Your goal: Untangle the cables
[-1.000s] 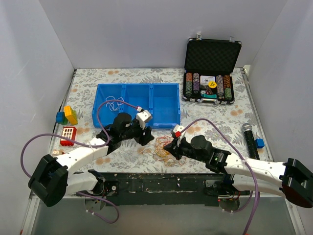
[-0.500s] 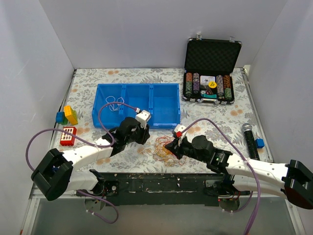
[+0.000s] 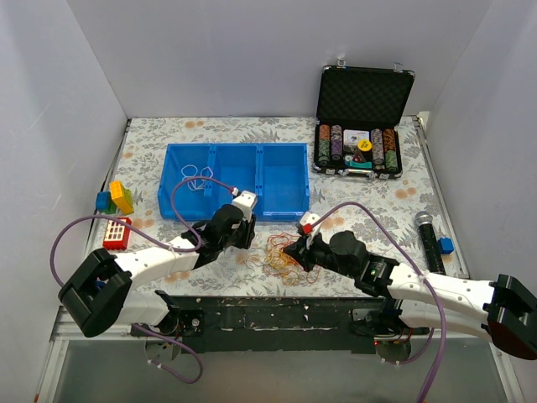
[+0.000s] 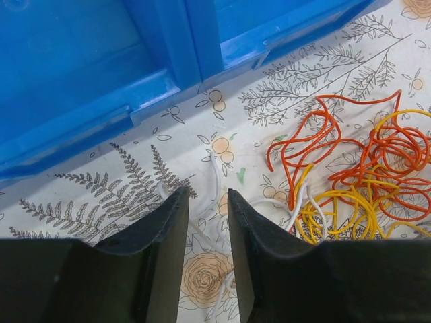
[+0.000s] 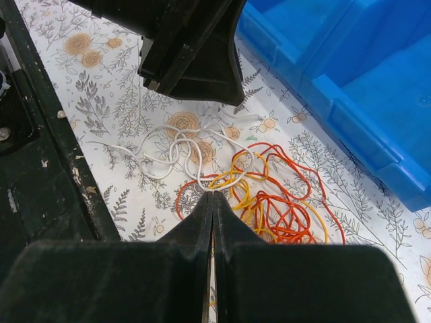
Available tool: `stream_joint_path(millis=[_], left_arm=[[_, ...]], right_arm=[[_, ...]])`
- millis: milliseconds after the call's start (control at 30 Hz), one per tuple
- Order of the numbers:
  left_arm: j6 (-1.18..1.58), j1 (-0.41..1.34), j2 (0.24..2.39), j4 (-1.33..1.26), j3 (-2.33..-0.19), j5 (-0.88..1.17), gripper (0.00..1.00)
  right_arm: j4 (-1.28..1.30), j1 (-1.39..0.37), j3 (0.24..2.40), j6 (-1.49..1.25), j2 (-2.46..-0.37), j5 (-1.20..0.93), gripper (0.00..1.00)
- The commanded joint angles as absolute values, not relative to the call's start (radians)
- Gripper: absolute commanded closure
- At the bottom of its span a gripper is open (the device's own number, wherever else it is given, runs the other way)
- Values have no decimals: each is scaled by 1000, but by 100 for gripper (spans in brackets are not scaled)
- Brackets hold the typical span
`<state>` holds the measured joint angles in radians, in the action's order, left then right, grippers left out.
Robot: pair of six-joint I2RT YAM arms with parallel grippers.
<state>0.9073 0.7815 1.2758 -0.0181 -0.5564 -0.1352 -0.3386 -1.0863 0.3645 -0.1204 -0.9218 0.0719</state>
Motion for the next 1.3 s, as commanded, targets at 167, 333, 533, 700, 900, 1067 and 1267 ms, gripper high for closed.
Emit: stream_joint_path(millis=[167, 333, 533, 700, 900, 1067, 1267], left_arm=[[992, 790, 1236, 95, -669, -206, 60], [1044, 790, 1220, 124, -696, -196, 58], [1112, 790, 1227, 155, -657, -242, 62], [1203, 790, 1235, 198, -635, -236, 59], [1213, 790, 1282, 157, -635, -232, 58], [1204, 790, 1321, 124, -641, -235, 60], [1172, 790, 1350, 71, -655, -187, 73]], right_arm=[[-351, -1065, 428, -103, -942, 29, 97], [-356, -1060, 420, -109, -954, 14, 97], [-353, -1045, 417, -112, -965, 8, 97], [-353, -1026, 431, -109, -973, -26, 97], [-342, -1008, 462, -90, -986, -40, 97], [-359, -1003, 456, -103, -974, -52, 97], [-368, -1000, 456, -107, -974, -66, 97]])
